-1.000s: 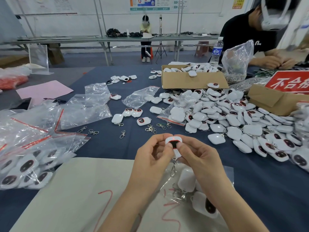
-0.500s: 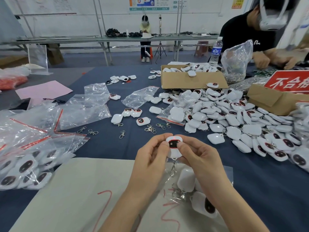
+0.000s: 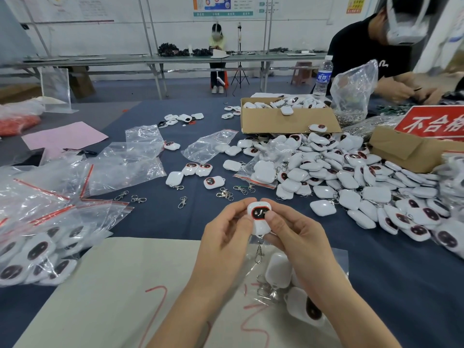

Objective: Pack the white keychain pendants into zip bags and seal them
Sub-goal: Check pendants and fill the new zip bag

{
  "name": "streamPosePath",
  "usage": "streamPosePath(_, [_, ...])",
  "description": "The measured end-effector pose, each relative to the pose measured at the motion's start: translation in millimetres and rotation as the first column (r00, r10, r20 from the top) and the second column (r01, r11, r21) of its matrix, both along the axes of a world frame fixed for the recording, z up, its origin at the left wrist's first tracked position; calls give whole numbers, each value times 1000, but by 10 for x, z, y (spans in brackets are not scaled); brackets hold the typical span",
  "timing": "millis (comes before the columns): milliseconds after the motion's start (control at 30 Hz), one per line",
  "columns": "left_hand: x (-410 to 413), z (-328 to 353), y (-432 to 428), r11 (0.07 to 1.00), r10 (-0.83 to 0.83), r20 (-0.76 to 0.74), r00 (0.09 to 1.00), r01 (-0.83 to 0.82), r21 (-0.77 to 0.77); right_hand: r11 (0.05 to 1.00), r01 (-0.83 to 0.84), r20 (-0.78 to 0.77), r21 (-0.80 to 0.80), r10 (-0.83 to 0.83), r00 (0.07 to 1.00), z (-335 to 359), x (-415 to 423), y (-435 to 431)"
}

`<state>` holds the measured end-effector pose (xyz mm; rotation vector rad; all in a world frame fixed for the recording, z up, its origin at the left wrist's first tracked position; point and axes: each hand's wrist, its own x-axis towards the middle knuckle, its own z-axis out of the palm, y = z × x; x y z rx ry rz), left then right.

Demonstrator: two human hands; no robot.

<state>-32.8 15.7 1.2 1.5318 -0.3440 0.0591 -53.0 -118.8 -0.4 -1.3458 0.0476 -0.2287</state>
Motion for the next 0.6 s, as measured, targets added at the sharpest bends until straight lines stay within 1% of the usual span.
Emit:
streamPosePath(167, [-5, -41, -17, 998, -51, -34, 998, 52, 18, 999, -17, 15, 28, 16, 1000, -30, 2, -27])
streamPosePath(267, [0, -63, -16, 998, -50, -20, 999, 50, 39, 998, -55, 48, -14, 55, 997, -28, -16, -28])
streamPosePath(367, [13, -55, -8, 999, -43, -25, 999, 44, 27, 994, -86, 70, -67, 90, 993, -17, -27, -20])
streamPosePath(600, [27, -43, 2, 998, -49, -27, 998, 50, 27, 994, -77, 68, -80, 83, 994, -46, -7, 4])
